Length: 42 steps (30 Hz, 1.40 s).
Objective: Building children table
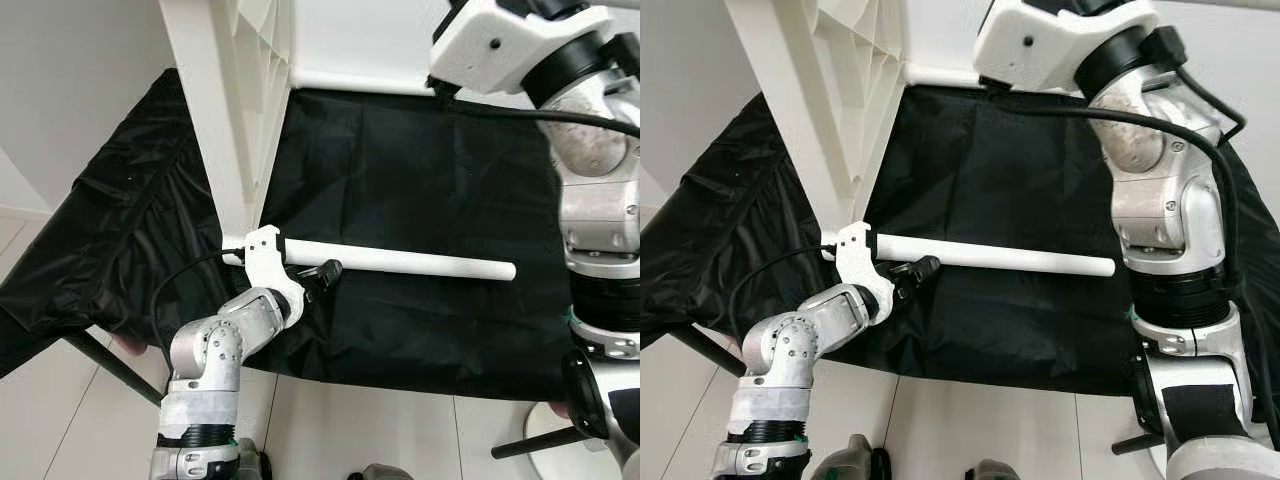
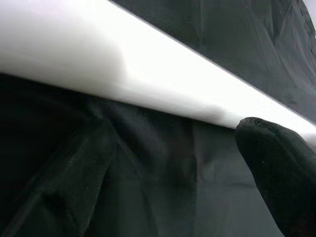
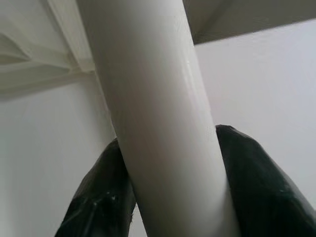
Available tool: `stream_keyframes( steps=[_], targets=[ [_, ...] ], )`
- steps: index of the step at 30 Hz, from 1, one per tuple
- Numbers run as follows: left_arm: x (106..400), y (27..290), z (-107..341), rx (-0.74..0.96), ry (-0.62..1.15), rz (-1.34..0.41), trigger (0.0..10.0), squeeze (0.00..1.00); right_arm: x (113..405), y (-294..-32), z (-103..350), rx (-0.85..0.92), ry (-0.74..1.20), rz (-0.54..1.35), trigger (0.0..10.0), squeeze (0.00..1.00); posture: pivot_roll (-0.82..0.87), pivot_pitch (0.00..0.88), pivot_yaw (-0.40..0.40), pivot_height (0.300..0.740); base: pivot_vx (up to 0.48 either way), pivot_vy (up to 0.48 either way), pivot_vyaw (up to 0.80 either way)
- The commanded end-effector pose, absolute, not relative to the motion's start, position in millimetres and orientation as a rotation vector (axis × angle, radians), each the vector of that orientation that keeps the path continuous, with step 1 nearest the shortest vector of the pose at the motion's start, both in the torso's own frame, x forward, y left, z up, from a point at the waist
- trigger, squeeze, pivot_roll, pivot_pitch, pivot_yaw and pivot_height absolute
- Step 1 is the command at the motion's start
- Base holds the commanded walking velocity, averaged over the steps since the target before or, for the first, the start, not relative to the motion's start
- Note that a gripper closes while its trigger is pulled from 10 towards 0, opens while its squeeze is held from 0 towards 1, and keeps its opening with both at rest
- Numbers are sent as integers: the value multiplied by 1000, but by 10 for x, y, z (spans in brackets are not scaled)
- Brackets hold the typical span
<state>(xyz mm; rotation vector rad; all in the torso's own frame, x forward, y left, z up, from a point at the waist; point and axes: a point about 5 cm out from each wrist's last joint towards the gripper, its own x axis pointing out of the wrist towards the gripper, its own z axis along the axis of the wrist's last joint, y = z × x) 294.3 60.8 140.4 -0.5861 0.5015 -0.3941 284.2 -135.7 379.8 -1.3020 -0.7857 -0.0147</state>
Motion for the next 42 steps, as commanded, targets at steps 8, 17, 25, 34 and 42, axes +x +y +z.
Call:
stream_keyframes(
  steps=[8,17,25,34,42],
  targets=[
    [3022,217,1539,-740,524,-463,10000,0,2597,-1634,3828,-790,-749,-266,0,0,-42,76,-14,740,0,0,0],
    [3157,-48,1788,-772,464,-524,10000,0,2285,-2079,3911,-518,-743,-537,0,0,-66,80,10,740,0,0,0],
    [3378,-14,2067,-797,355,-495,10000,0,2160,-2253,3907,-492,-701,-588,0,0,-76,80,19,740,0,0,0],
    [3608,219,2617,-647,136,-507,0,0,2198,-2315,3895,-433,-670,-550,0,0,-30,74,18,740,0,0,0],
    [3635,405,3230,-439,-100,-538,0,0,2261,-2336,3894,-307,-671,-509,0,0,-2,71,22,740,0,0,0]
  ],
)
